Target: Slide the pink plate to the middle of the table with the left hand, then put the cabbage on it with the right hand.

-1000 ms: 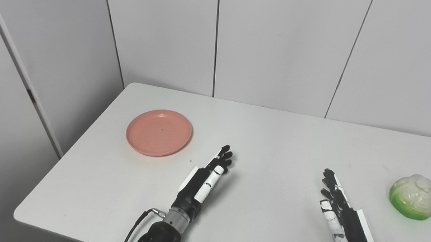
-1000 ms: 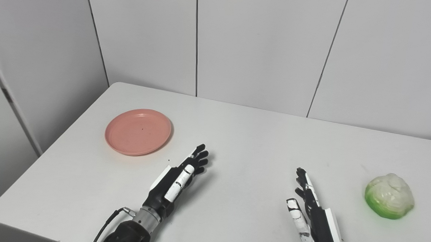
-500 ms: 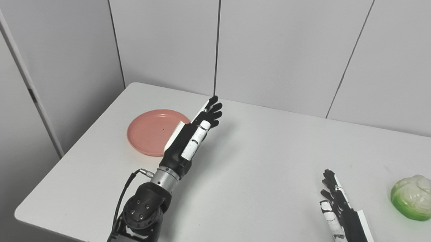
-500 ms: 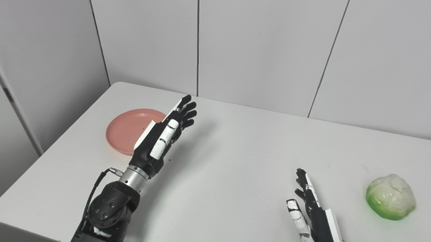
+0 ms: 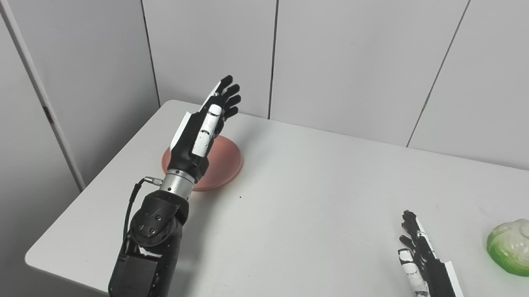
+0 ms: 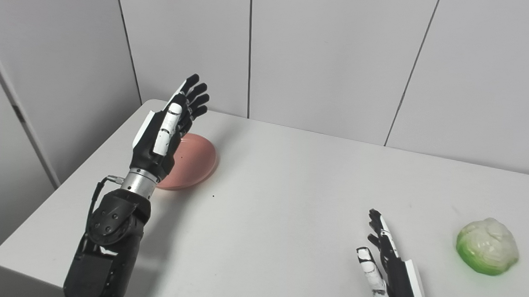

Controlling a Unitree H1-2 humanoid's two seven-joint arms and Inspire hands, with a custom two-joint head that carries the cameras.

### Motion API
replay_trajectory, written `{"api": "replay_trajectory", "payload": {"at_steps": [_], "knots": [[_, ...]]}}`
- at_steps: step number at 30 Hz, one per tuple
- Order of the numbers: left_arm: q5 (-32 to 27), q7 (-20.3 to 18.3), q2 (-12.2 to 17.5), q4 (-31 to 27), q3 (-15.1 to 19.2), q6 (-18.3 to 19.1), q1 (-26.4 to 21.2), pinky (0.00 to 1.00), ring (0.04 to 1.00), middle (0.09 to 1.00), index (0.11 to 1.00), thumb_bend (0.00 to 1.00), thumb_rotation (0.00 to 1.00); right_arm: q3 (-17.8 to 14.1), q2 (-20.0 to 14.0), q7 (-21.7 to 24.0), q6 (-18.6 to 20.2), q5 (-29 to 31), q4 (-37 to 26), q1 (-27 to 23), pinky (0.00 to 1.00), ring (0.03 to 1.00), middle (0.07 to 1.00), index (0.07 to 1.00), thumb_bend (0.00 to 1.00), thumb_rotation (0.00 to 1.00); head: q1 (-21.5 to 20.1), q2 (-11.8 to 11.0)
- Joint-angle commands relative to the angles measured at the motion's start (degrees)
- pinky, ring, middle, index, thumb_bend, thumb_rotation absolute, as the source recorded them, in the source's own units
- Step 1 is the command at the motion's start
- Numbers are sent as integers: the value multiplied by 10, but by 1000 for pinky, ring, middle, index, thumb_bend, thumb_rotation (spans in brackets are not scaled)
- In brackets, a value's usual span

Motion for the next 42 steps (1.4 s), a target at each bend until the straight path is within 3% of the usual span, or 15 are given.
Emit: {"api": "replay_trajectory", "payload": {"at_steps": [1, 12, 16, 21, 32, 36, 42], "knots": [[-4, 11, 22, 2, 13, -3, -37, 939, 937, 953, 943, 509, 1000, -7, -13, 1, 3, -4, 17, 8, 897, 947, 957, 953, 365, 1000, 1, 2], [-23, 30, 78, 80, 61, 4, -88, 898, 909, 921, 916, 480, 1000, -8, -20, 4, 1, -3, 13, 9, 901, 945, 951, 949, 363, 1000, 12, 5], [-24, 31, 96, 127, 72, -19, -107, 884, 904, 922, 912, 489, 1000, -11, -18, 7, 10, 9, 10, 11, 912, 950, 955, 952, 359, 1000, 20, 5], [-29, 38, 112, 163, 84, -6, -118, 856, 883, 891, 873, 511, 989, -12, -21, 13, 13, 10, 6, 11, 915, 952, 956, 957, 368, 1000, 18, 7], [-54, 46, 130, 268, 107, -31, -131, 824, 861, 869, 854, 426, 934, -15, -23, 16, 17, 14, 8, 9, 916, 954, 959, 960, 363, 1000, 26, 8], [-51, 54, 131, 297, 106, -19, -134, 830, 858, 870, 855, 421, 957, -16, -22, 14, 18, 11, 8, 9, 917, 952, 954, 958, 379, 1000, 27, 9], [-53, 48, 138, 352, 104, -46, -141, 858, 872, 886, 872, 414, 923, -15, -23, 15, 21, 12, 8, 8, 916, 951, 952, 960, 363, 1000, 26, 9]]}}
